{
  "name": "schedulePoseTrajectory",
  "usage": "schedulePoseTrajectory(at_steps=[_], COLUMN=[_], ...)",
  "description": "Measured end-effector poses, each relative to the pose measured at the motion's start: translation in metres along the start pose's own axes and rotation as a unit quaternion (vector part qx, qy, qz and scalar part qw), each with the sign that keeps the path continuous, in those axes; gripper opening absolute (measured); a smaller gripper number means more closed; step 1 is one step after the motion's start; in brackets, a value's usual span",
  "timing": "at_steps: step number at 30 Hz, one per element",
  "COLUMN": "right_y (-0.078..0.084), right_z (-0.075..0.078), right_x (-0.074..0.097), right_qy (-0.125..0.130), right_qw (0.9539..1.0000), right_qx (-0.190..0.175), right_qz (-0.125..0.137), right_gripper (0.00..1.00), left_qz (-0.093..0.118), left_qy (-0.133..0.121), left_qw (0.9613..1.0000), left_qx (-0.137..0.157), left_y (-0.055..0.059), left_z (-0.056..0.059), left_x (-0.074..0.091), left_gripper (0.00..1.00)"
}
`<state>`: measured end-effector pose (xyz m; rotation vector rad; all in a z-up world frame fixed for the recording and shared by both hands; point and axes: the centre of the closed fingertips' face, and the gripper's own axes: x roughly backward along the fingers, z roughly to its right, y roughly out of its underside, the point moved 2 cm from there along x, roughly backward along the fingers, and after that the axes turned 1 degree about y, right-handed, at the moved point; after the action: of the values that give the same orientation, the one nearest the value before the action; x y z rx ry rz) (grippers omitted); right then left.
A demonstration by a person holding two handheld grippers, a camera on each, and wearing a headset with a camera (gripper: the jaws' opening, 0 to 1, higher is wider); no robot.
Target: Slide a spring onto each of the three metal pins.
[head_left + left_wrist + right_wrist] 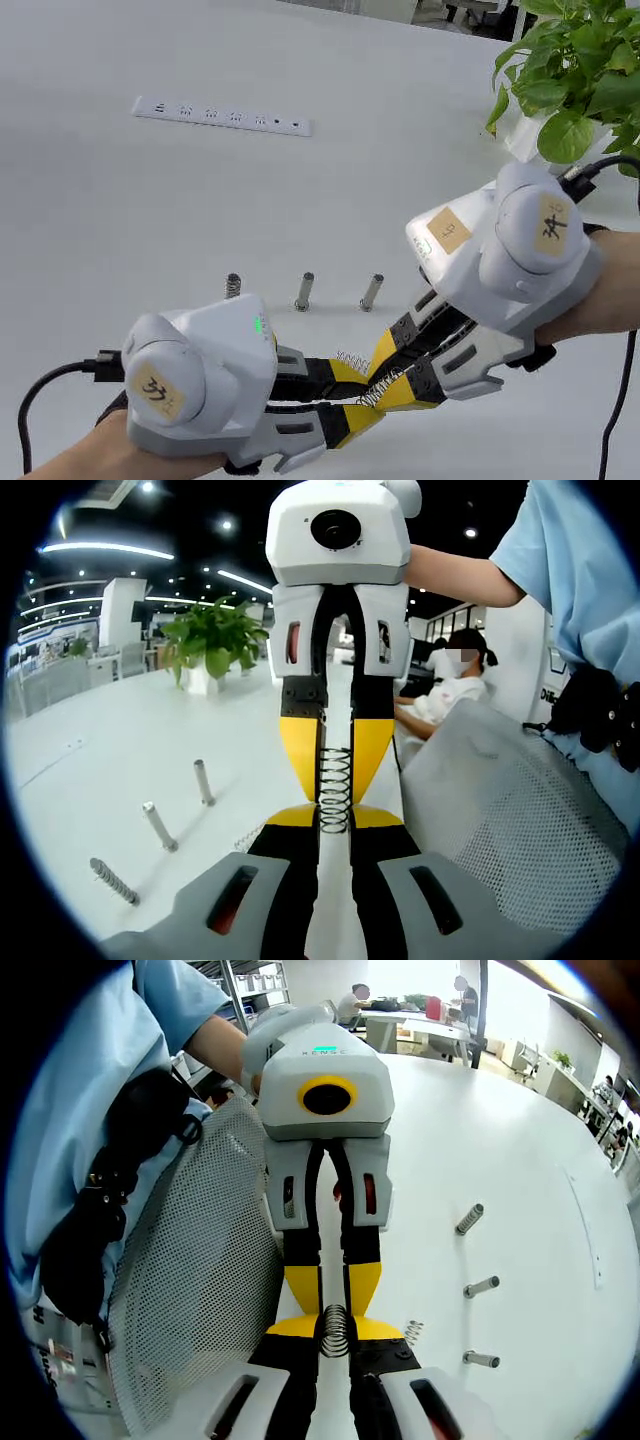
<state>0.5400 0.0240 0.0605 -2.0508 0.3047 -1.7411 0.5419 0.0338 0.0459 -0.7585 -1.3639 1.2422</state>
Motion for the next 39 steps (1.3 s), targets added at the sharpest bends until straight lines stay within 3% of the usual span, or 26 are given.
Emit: schedulePoseTrajectory(at_steps=[3,9,18,22,27,32,35,39], right_y=[0.001,0.001,0.004,0.005,0.004,0.008,0.011,0.012], right_z=[0.003,0.007,0.013,0.014,0.015,0.020,0.024,0.030], right_x=[-0.001,-0.001,-0.003,-0.003,-0.003,-0.004,-0.005,-0.005], right_qy=[0.004,0.010,0.016,0.018,0.018,0.021,0.024,0.026], right_qw=[1.0000,0.9998,0.9994,0.9993,0.9990,0.9981,0.9971,0.9964], right_qx=[0.003,0.012,0.020,0.021,0.025,0.033,0.040,0.044], right_qz=[-0.005,-0.010,-0.023,-0.026,-0.031,-0.048,-0.061,-0.068], right_gripper=[0.07,0.07,0.07,0.07,0.07,0.07,0.07,0.07], left_qz=[-0.004,-0.008,-0.014,-0.025,-0.037,-0.037,-0.036,-0.038], left_qy=[-0.012,-0.049,-0.103,-0.125,-0.154,-0.202,-0.221,-0.227], left_qw=[0.9999,0.9986,0.9934,0.9907,0.9862,0.9771,0.9720,0.9703], left_qx=[0.003,0.015,0.048,0.047,0.049,0.057,0.073,0.076], left_y=[0.004,0.014,0.030,0.036,0.041,0.045,0.048,0.051], left_z=[-0.004,-0.017,-0.034,-0.039,-0.047,-0.060,-0.066,-0.067], left_x=[0.004,0.015,0.037,0.047,0.059,0.071,0.077,0.080], left_gripper=[0.09,0.24,0.48,0.60,0.78,0.97,0.99,0.99])
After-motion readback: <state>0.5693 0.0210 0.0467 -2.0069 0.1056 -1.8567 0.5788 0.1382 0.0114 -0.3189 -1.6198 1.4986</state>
